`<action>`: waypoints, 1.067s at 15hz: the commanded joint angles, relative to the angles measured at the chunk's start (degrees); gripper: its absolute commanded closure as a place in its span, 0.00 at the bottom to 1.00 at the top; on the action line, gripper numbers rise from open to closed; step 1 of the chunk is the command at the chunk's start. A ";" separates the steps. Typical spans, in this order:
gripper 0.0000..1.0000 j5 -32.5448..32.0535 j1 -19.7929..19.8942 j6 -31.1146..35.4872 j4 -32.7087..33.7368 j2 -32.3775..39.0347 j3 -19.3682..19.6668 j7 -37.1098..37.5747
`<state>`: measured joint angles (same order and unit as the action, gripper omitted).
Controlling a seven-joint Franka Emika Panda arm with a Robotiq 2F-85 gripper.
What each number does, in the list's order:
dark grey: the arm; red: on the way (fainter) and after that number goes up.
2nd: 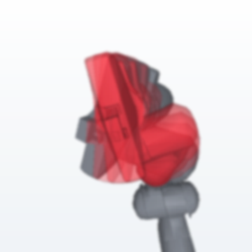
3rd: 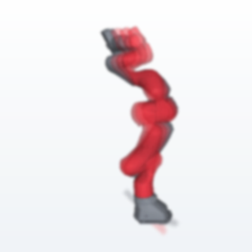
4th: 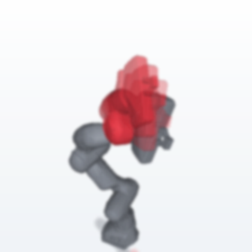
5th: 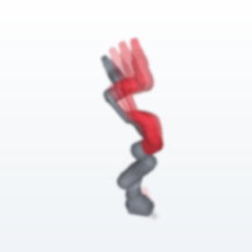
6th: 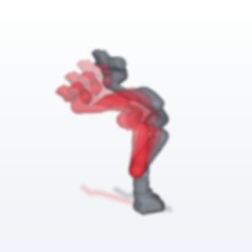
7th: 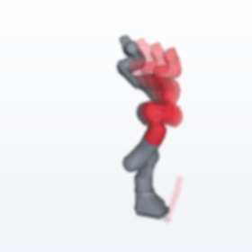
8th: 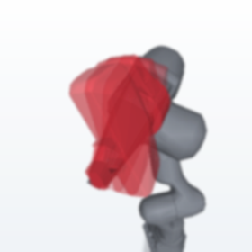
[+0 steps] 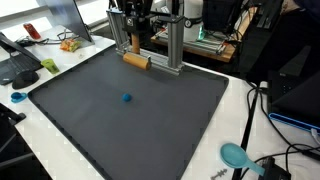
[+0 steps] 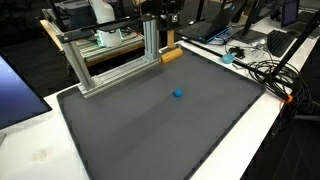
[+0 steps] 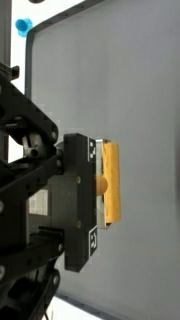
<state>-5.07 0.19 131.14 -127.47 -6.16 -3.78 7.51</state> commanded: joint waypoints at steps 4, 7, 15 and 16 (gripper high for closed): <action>0.78 -0.24 -0.19 3.84 2.09 4.33 1.43 -3.27; 0.78 -0.45 -0.15 5.52 3.26 7.17 1.93 -5.19; 0.78 -0.04 0.00 6.13 10.07 15.23 2.88 -9.50; 0.78 -0.30 -0.02 6.38 10.70 15.98 2.95 -9.73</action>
<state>-5.09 0.33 137.24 -120.18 7.22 -1.30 -0.37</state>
